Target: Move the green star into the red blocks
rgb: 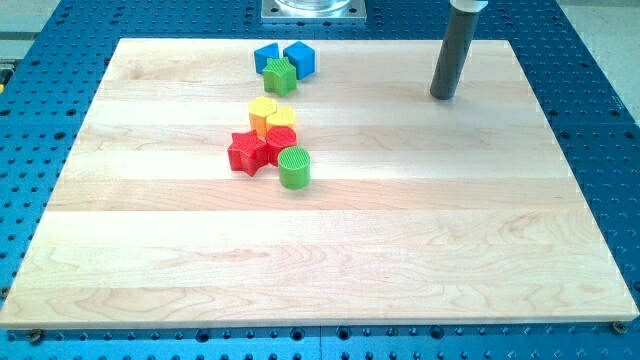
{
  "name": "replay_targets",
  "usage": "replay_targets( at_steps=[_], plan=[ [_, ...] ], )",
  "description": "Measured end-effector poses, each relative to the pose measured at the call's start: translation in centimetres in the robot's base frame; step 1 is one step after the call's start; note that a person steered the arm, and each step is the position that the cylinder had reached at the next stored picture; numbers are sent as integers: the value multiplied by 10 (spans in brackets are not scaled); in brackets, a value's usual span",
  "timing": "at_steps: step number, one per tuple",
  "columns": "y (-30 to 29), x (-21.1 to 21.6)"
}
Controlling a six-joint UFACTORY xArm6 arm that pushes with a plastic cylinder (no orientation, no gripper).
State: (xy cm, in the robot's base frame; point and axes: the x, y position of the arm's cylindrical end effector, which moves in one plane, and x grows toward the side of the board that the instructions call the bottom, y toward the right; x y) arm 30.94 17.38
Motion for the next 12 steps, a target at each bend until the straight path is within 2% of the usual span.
replay_targets(
  at_steps=[3,5,6,7,8,9,10,11,12],
  plan=[
    [-2,2],
    [-5,36],
    [-37,15],
    [-96,2],
    [-136,-33],
    [-176,-42],
    [-257,-19],
    [-345,25],
    [-366,49]
  ],
)
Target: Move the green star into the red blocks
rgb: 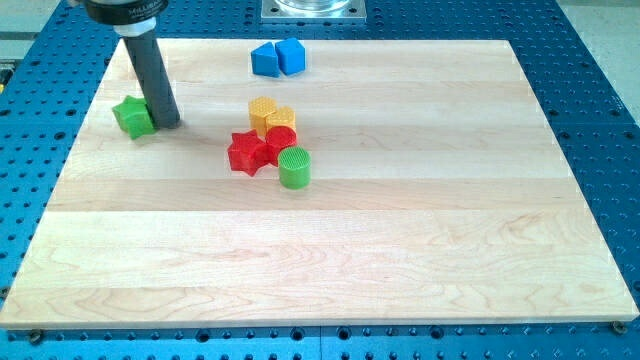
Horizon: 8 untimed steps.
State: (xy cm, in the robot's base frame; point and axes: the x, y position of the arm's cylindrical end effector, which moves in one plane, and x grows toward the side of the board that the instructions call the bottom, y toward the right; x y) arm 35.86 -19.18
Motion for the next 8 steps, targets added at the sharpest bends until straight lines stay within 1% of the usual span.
replay_targets(
  at_steps=[1,2,3,4,5,6,7,8],
  plan=[
    [-20,-47],
    [-82,-25],
    [-74,4],
    [-23,33],
    [-48,16],
    [-28,9],
    [28,26],
    [37,6]
  ],
)
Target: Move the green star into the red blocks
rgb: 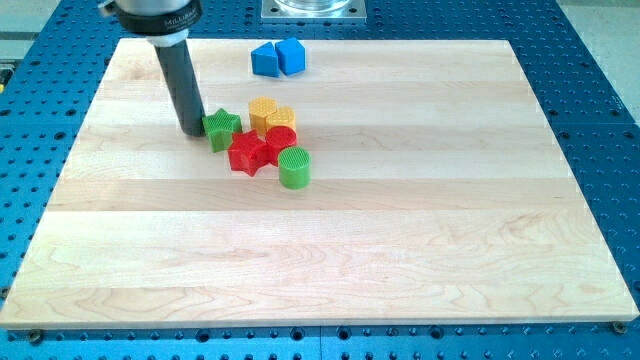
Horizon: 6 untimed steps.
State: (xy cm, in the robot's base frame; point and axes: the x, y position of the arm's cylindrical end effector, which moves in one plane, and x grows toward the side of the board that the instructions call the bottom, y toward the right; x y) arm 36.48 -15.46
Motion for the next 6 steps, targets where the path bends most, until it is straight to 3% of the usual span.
replay_targets(
  at_steps=[1,2,6],
  plan=[
    [15,5],
    [36,49],
    [122,22]
  ],
)
